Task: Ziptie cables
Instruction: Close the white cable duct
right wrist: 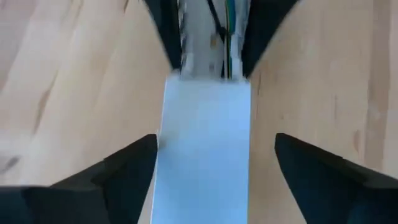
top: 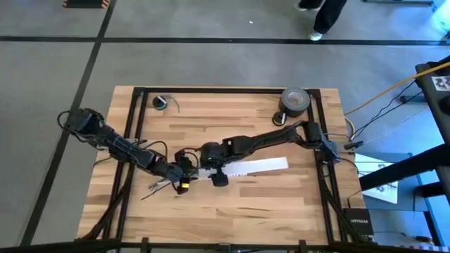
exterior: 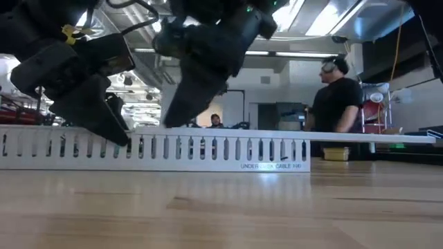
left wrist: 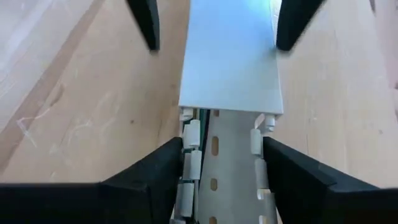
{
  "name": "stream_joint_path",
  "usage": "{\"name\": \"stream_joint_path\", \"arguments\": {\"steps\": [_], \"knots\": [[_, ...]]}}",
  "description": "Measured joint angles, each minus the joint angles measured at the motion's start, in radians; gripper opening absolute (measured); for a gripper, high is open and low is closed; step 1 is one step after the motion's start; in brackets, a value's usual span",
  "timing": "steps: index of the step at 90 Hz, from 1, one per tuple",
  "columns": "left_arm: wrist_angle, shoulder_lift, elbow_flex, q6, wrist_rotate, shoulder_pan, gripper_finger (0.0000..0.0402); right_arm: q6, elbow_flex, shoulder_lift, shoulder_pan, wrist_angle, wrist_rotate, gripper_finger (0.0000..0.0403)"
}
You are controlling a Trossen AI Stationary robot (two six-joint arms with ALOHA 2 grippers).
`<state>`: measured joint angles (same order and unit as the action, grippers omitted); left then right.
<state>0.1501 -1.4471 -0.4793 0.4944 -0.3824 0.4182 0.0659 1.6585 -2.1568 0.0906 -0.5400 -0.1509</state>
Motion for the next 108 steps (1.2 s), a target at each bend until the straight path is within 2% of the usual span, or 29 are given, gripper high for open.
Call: {"name": "stream_joint_path", "arguments": {"steps": [16,37,47,63,90,108], "knots": [[-0.002,0.000,0.000,0.005,0.000,0.000,0.0194,0.002,-0.001,0.007,0.000,-0.174,-0.030,0.0326],[-0.002,0.000,0.000,0.008,0.000,0.000,0.0194,0.011,-0.023,0.001,0.000,-0.133,0.008,0.0316],[-0.002,0.000,0.000,0.011,0.000,0.000,0.0194,0.018,-0.023,0.001,0.000,-0.120,0.001,0.0287],[-0.003,0.000,0.000,0.014,-0.001,0.000,0.0194,0.027,-0.023,-0.004,0.001,-0.109,-0.001,0.0210],[-0.011,0.000,0.002,0.017,0.002,0.001,0.0194,0.015,-0.027,-0.010,0.000,-0.003,-0.041,0.0210],[-0.016,0.000,0.003,0.013,0.014,0.003,0.0194,-0.020,-0.028,-0.022,0.002,0.044,-0.044,0.0225]]}}
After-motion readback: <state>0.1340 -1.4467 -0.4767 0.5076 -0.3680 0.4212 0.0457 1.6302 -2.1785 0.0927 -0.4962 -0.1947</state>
